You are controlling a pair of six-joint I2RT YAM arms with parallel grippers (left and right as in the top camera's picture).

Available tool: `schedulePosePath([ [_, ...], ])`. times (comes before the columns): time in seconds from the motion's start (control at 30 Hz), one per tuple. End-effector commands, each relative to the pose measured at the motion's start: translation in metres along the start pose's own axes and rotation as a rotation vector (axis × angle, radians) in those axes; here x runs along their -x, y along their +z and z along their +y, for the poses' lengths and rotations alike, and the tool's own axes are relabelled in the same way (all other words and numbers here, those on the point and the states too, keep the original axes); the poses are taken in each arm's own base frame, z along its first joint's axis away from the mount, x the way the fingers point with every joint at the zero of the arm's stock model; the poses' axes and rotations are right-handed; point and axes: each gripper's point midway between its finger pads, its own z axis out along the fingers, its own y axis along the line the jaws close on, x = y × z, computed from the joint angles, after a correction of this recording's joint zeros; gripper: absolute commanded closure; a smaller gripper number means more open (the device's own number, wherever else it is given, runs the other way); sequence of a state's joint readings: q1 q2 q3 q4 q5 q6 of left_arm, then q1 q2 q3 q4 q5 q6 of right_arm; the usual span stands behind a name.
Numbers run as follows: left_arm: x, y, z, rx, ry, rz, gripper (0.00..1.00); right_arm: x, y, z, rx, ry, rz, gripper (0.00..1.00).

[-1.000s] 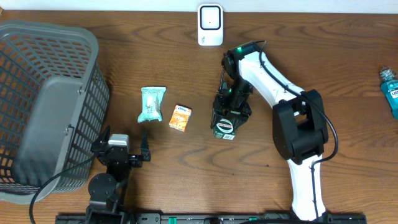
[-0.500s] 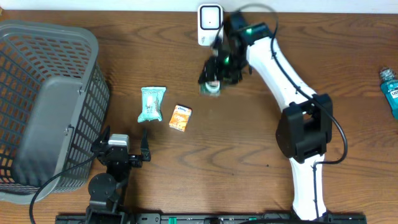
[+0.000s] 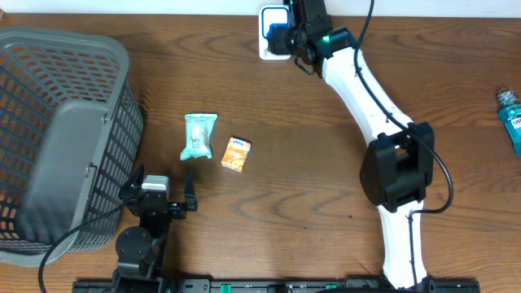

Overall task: Scan the item barcode
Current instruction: 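Lift the Zam-Buk tin and carry it to the scanner, then move the Zam-Buk tin to the right edge and release it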

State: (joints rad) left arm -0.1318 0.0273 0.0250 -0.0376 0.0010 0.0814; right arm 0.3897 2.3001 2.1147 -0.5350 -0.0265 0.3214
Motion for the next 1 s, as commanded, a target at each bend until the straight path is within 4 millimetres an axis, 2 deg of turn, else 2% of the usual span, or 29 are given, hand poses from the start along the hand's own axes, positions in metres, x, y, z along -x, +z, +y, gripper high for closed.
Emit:
schedulePosePath([
  [0.0, -0.018, 0.001, 0.002, 0.015, -0.002, 0.055, 0.02, 0.003, 0.029, -0.023, -0.136, -0.009, -0.085, 0.59],
  [0.2, -0.018, 0.001, 0.002, 0.014, -0.002, 0.055, 0.02, 0.015, 0.075, -0.02, -0.095, -0.097, -0.246, 0.59],
  [0.33, -0.018, 0.001, 0.002, 0.015, -0.002, 0.055, 0.02, 0.024, 0.09, -0.015, -0.067, -0.105, -0.348, 0.61],
  [0.53, -0.018, 0.001, 0.002, 0.014, -0.002, 0.055, 0.02, 0.039, 0.085, -0.007, -0.043, -0.102, -0.419, 0.59],
  [0.87, -0.018, 0.001, 0.002, 0.014, -0.002, 0.055, 0.02, 0.038, 0.085, -0.006, -0.058, -0.151, -0.416, 0.58],
  [0.97, -0.018, 0.001, 0.002, 0.014, -0.002, 0.055, 0.02, 0.045, 0.072, -0.015, -0.129, -0.148, -0.411, 0.6],
])
